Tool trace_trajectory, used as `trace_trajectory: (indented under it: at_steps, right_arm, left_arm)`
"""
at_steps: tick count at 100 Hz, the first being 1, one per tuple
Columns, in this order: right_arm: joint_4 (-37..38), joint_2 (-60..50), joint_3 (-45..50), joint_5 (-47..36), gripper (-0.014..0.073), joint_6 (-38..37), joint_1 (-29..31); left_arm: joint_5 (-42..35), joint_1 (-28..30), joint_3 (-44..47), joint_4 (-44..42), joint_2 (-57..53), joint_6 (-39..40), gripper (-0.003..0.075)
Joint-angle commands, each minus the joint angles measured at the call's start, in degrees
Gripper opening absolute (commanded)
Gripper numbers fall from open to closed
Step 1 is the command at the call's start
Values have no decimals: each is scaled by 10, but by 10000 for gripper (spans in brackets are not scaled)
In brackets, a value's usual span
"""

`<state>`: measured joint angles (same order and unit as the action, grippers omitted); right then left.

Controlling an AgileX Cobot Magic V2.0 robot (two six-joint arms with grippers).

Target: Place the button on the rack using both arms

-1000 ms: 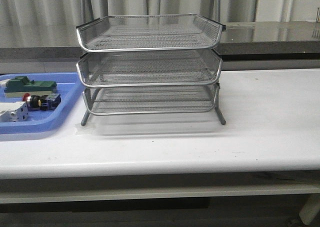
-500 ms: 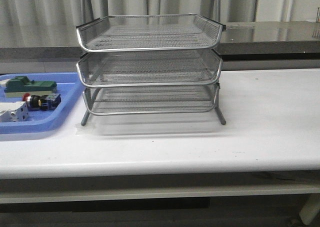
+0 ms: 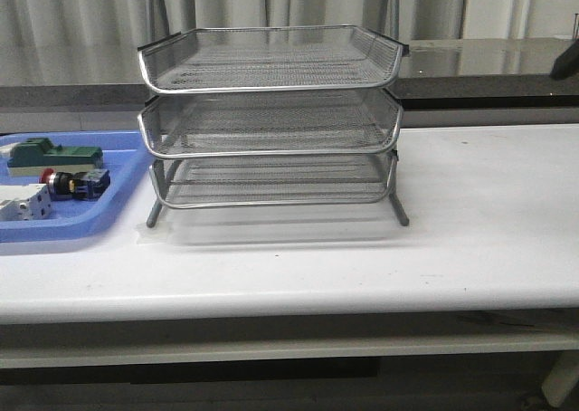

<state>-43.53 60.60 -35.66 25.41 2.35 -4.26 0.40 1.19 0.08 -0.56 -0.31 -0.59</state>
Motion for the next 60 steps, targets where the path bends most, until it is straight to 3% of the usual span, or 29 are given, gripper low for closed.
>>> trace_trajectory:
  at_steps: [1,31,60]
  right_arm:
    - [-91,31,-22,-44,441,72,-13]
    - [-361,173,-90,-25,441,341,-36]
    - [-488,291,-148,18,441,459,-36]
  left_arm:
    - [-43,1,26,1,-20,6,4]
    - [-43,1,26,1,-20,6,4]
    - [-43,1,26,1,-20,6,4]
